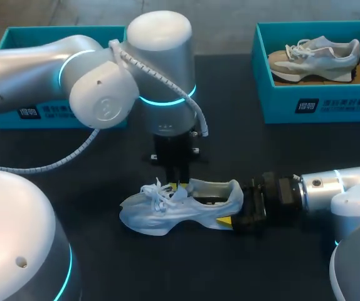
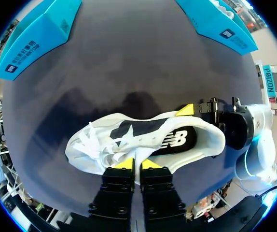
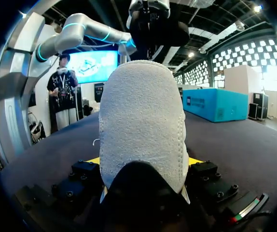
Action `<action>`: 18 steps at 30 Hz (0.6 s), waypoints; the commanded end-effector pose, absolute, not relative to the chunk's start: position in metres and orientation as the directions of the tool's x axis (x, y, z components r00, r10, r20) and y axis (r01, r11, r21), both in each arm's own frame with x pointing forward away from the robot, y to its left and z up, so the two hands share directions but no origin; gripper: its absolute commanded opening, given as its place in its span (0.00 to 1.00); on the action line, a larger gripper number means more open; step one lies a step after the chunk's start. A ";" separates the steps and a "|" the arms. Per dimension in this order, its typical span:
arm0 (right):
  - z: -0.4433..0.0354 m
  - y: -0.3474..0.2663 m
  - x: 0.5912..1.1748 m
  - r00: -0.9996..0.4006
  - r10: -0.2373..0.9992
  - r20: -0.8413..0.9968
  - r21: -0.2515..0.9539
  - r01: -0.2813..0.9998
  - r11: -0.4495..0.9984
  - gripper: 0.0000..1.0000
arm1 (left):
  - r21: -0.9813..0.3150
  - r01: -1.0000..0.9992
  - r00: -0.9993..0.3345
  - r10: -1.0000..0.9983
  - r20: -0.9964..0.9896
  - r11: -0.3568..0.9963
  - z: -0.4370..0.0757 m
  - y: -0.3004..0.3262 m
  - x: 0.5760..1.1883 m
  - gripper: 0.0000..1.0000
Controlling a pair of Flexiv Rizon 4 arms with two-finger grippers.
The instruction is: Take the shoe out of the shoebox, open the shoe tongue, remove and reinsert the insole, then place the shoe into the shoebox
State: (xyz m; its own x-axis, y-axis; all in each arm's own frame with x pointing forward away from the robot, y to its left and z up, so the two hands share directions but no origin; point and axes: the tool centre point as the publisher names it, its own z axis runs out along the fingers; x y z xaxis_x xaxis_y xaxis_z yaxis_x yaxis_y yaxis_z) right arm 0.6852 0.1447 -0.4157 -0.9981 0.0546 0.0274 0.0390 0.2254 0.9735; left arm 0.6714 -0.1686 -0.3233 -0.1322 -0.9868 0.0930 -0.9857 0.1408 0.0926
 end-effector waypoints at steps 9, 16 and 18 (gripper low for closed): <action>-0.415 0.146 0.684 -0.998 0.059 0.027 0.973 0.039 0.228 0.00 | 0.035 -0.994 -0.097 -0.970 0.223 0.107 -0.308 -0.127 0.657 0.00; -0.415 0.146 0.684 -0.998 0.059 0.027 0.973 0.039 0.228 0.00 | 0.022 -0.998 -0.052 -0.969 0.242 0.059 -0.309 -0.098 0.651 0.00; -0.415 0.146 0.684 -0.998 0.059 0.027 0.973 0.039 0.228 0.00 | 0.030 -0.998 -0.040 -0.969 0.243 0.048 -0.312 -0.093 0.651 0.00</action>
